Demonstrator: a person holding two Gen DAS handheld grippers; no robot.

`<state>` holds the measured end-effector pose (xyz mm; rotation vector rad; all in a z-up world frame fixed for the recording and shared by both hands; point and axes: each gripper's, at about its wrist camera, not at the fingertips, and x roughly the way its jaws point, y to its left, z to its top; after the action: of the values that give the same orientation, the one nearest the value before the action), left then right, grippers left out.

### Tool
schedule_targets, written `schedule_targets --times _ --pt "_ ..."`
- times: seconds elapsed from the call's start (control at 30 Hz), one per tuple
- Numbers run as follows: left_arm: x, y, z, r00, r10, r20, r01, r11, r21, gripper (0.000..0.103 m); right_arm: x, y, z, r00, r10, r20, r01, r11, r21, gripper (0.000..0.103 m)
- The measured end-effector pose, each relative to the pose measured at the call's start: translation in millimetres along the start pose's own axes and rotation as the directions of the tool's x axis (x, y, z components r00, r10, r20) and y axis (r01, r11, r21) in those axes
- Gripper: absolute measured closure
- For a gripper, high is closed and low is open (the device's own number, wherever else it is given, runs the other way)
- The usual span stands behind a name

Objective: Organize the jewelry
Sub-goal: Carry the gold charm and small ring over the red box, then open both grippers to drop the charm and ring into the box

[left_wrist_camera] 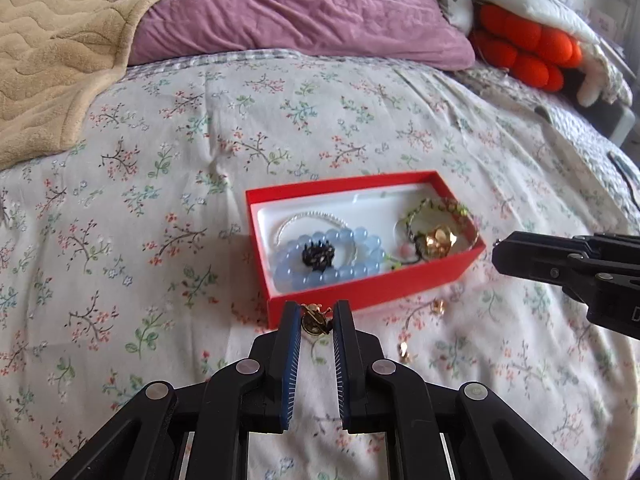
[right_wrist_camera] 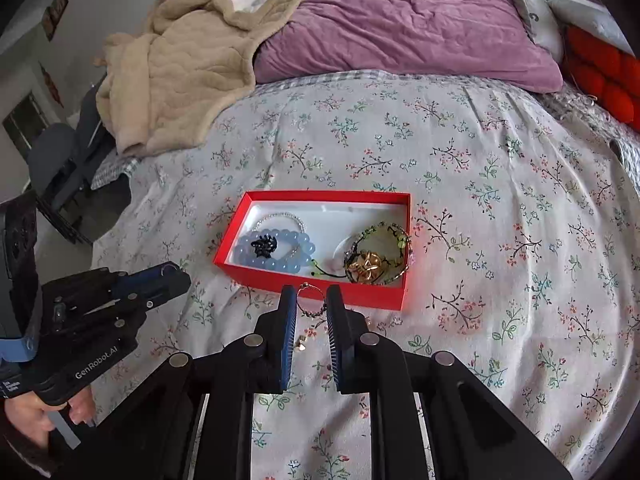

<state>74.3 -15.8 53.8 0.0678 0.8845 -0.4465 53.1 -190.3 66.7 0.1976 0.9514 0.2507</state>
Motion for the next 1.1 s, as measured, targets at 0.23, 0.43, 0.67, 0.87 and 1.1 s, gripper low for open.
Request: schedule_targets --times 0.23,0.43,0.67,0.87,1.1 --pt "26 -4 13 1.0 -0.011 0.007 0.011 1.0 -0.009 0.093 14 -17 16 1.0 0.024 0.006 -0.024 0.997 0.067 0.087" --pt "41 -8 25 1.0 -0.003 0.023 0.004 1.0 -0.02 0.093 35 -29 22 0.999 0.038 -0.004 -0.037 0.993 0.115 0.087" --pt "68 -13 44 0.998 0.047 0.035 -0.048 0.999 0.013 0.092 53 -37 30 0.999 0.05 0.016 -0.052 0.987 0.155 0.087" --pt "80 -12 47 0.998 0.059 0.025 -0.06 0.998 0.005 0.092 69 -39 35 0.999 0.054 0.008 -0.055 0.985 0.162 0.087" --pt "86 -6 46 0.998 0.064 0.016 -0.064 0.998 -0.021 0.092 74 -38 33 1.0 0.031 -0.007 -0.03 0.99 0.135 0.086"
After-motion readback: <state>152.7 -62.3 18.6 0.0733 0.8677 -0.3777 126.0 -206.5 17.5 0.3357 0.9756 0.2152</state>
